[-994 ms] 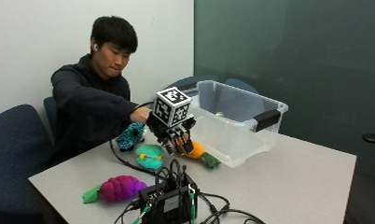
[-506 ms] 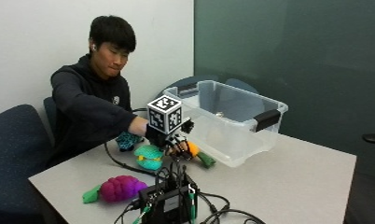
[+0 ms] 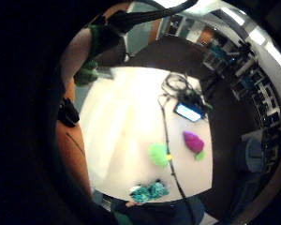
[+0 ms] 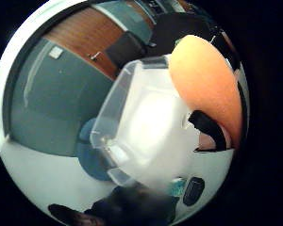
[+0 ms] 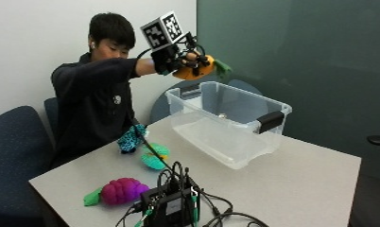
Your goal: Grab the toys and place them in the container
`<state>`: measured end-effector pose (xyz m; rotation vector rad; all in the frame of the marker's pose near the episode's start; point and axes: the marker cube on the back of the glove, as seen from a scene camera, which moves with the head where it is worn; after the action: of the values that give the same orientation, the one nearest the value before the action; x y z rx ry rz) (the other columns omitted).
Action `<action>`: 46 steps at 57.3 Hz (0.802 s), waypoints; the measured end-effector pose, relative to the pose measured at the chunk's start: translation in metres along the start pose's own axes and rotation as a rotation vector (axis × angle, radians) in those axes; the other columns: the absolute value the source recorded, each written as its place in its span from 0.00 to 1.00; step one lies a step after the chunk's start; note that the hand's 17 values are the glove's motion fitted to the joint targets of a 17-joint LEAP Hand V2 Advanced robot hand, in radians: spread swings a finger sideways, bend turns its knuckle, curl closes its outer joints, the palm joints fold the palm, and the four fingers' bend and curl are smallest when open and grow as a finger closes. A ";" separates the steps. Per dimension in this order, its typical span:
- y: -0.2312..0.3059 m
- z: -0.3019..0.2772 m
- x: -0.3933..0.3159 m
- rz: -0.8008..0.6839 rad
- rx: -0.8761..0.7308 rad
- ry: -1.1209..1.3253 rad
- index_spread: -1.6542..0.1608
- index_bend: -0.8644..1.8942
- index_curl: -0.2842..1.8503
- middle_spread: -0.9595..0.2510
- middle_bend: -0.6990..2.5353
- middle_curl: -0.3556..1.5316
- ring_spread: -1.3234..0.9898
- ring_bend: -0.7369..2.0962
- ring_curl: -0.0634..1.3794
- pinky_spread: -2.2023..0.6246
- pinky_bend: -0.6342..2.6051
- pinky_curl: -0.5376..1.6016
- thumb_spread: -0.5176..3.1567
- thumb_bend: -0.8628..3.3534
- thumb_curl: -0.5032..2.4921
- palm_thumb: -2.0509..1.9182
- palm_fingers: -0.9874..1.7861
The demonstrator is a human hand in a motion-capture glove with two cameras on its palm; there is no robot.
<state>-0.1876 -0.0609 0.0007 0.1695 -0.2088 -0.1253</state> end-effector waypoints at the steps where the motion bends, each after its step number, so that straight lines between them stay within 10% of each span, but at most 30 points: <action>1: -0.003 -0.001 -0.010 -0.015 0.002 -0.016 0.86 0.71 0.49 0.60 0.42 0.44 0.49 0.35 0.13 0.78 0.33 0.39 0.46 0.24 0.39 0.66 0.45; 18: -0.004 0.078 -0.084 -0.106 -0.408 0.035 0.84 0.54 0.45 0.70 0.31 0.41 0.52 0.38 0.18 0.78 0.42 0.43 0.49 0.20 0.36 0.60 0.28; 46: 0.029 0.028 0.075 0.021 -0.399 0.091 0.78 0.37 0.34 0.82 0.27 0.35 0.57 0.34 0.19 0.79 0.39 0.42 0.47 0.20 0.30 0.52 0.33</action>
<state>-0.1180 -0.0475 0.0475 -0.2243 -0.0916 -0.1355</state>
